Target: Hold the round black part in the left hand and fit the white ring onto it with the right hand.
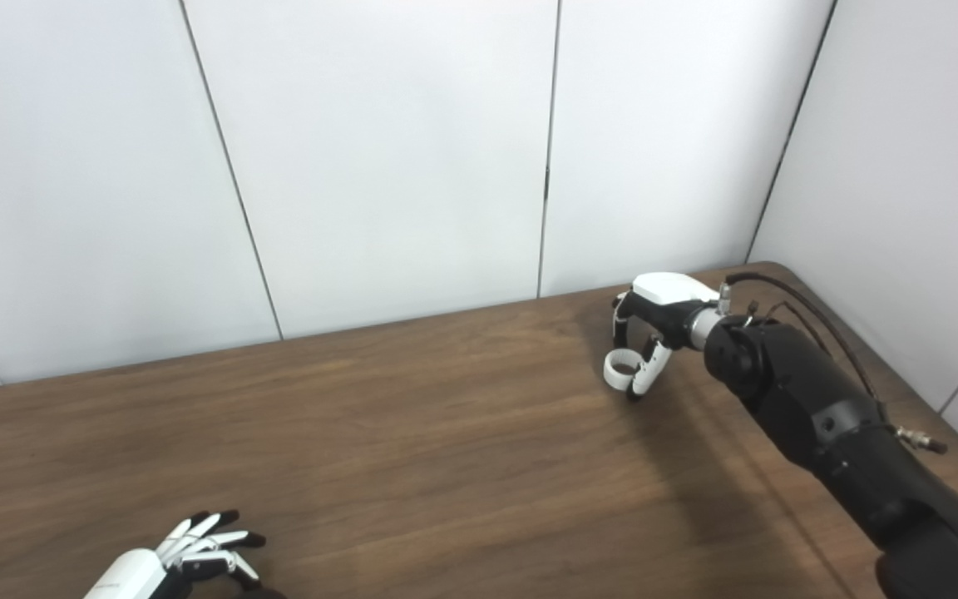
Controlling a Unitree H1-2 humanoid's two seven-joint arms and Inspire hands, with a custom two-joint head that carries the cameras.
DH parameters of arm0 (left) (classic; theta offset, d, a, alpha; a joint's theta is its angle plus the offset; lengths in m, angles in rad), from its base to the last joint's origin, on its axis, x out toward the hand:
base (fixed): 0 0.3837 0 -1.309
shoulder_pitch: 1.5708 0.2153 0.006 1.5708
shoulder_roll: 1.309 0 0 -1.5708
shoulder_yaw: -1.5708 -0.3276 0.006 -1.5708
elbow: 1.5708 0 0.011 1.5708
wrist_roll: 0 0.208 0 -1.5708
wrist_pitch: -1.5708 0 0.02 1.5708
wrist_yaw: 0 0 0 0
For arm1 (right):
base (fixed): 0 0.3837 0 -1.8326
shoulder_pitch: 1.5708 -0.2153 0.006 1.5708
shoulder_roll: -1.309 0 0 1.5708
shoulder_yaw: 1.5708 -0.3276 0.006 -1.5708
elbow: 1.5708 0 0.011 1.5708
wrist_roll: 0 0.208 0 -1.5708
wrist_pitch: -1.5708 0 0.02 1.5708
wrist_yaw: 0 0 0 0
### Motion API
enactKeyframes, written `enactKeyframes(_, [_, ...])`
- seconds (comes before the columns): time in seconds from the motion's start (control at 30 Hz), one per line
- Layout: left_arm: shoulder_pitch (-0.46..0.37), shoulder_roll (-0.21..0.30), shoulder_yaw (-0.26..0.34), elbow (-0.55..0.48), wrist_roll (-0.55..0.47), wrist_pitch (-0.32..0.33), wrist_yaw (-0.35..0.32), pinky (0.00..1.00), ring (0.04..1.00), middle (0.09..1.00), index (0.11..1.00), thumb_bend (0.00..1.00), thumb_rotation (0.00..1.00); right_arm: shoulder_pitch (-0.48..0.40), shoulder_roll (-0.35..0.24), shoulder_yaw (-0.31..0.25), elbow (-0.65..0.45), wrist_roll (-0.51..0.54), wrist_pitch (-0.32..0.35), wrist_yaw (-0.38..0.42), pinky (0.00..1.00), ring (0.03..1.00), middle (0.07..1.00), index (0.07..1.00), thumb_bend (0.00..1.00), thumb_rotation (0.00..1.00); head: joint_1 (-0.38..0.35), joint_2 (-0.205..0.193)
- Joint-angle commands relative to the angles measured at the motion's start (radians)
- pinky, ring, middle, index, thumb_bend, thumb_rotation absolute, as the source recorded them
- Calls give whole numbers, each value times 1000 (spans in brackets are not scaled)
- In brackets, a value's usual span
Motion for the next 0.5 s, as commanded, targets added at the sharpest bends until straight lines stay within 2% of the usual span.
enactKeyframes(0.0, [-15,4,15,-35,-18,-17,22,1000,953,822,480,517,40,3,-15,2,9,-24,0,-5,902,984,907,481,523,124,2,2])
enactKeyframes(0.23, [-22,0,9,-26,-10,-13,19,1000,954,822,480,517,40,6,-17,-14,7,-10,-22,-16,901,985,904,480,522,124,33,7])
enactKeyframes(0.37, [-47,-12,-1,-14,12,9,8,1000,948,823,480,517,40,11,-30,-38,-81,13,-13,22,926,988,907,479,523,124,89,33])
enactKeyframes(0.47, [-80,-31,-10,35,34,33,11,1000,952,833,481,517,40,13,-33,-73,-143,56,-16,55,926,997,915,478,522,121,132,45])
